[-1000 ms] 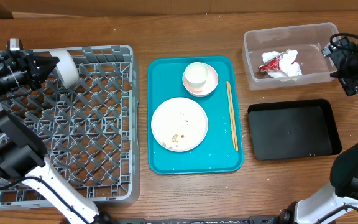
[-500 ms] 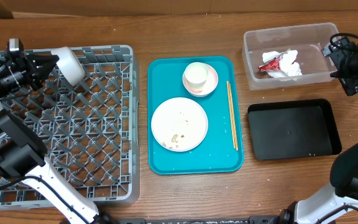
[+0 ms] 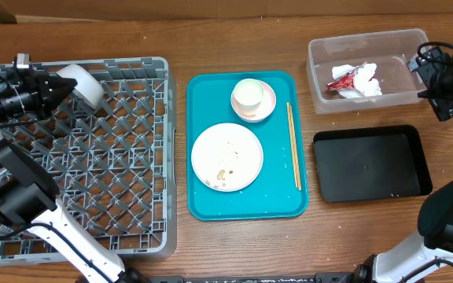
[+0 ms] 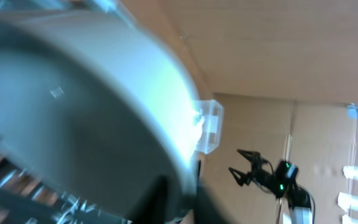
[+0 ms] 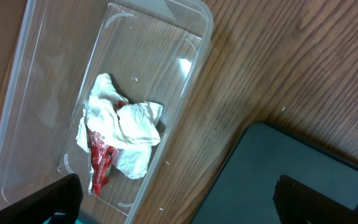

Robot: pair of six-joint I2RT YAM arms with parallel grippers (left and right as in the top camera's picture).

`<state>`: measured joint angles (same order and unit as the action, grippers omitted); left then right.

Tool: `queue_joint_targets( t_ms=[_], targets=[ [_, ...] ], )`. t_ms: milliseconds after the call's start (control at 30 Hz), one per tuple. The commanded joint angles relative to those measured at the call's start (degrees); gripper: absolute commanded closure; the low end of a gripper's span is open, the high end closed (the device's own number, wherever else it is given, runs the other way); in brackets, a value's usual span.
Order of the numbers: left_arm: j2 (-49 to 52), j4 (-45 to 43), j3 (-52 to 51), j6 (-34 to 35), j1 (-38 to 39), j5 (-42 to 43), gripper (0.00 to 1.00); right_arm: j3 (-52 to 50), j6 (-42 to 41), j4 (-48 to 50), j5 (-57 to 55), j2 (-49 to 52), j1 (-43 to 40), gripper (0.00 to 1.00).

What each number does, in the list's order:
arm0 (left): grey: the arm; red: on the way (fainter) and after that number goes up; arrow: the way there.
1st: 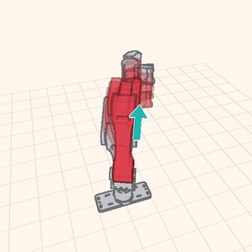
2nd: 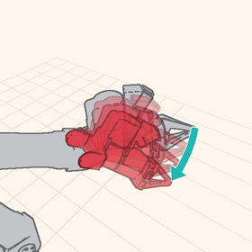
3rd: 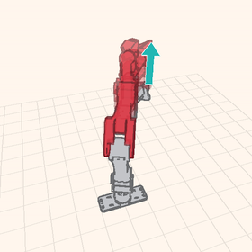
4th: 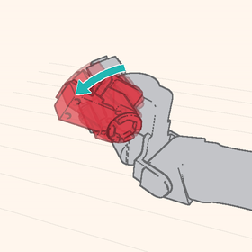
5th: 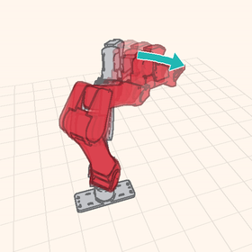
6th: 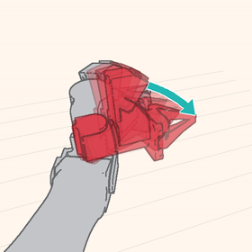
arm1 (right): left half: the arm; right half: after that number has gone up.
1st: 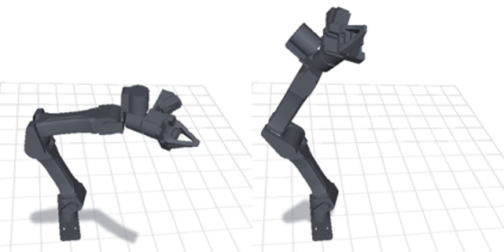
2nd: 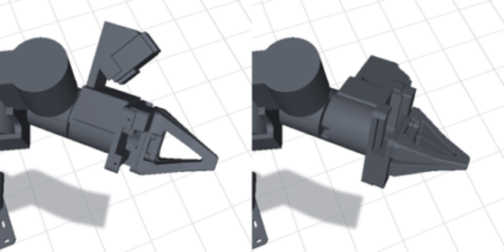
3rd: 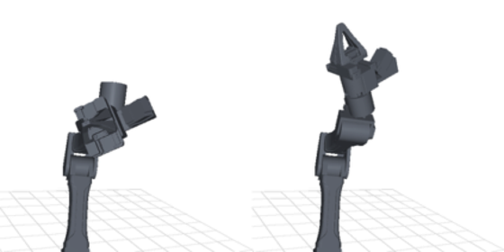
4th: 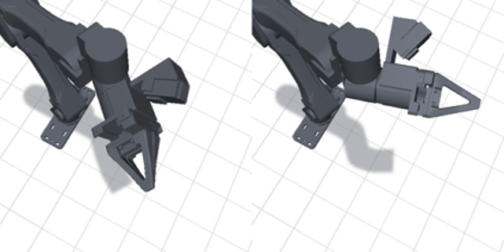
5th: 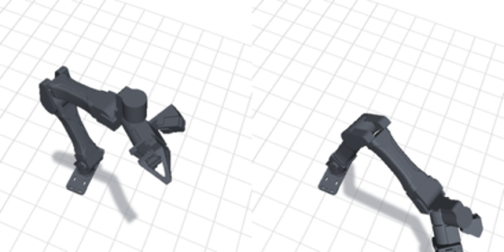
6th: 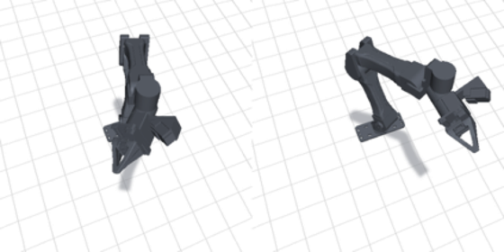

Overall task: Sort waste into correct bins and load items into the dishwasher
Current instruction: 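Carry the white bowl with the left gripper to the rack's top-left, then lower the bowl upside down into the rack and open the left gripper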

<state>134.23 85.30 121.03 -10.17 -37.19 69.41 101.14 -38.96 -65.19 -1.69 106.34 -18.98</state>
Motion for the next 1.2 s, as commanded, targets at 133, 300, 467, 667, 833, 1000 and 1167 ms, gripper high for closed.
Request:
queue_joint_targets(
  t_ms=[133, 300, 467, 667, 833, 1000, 1167],
  targets=[
    [0.85, 6.73, 0.33, 5.46, -0.09, -10.03, 0.0, 0.13, -0.09, 0.2, -0.11, -0.59, 0.26, 0.0],
    [0.61, 11.56, 3.69, 5.6, -0.17, -12.57, 0.0, 0.13, -0.09, 0.2, -0.11, -0.59, 0.26, 0.0],
    [-3.5, 11.56, 5.51, 9.97, -0.17, -19.08, 0.0, 0.13, -0.09, 0.2, -0.11, -0.59, 0.26, 0.0],
    [-12.22, 11.56, 7.23, 14.73, -0.17, -28.28, 0.02, 0.13, -0.09, 0.2, -0.11, -0.59, 0.26, 0.0],
    [-21.68, 11.54, 7.23, 15.54, 0.59, -34.77, 0.15, 0.13, -0.09, 0.2, -0.11, -0.59, 0.26, 0.0],
    [-29.03, 9.94, 7.23, 15.63, 3.78, -38.73, 0.14, 0.13, -0.09, 0.2, -0.11, -0.59, 0.26, 0.0],
    [-30.08, 1.77, 6.58, 23.8, 8.57, -59.87, 0.92, 0.13, -0.09, 0.2, -0.11, -0.59, 0.26, 0.0]
  ],
)
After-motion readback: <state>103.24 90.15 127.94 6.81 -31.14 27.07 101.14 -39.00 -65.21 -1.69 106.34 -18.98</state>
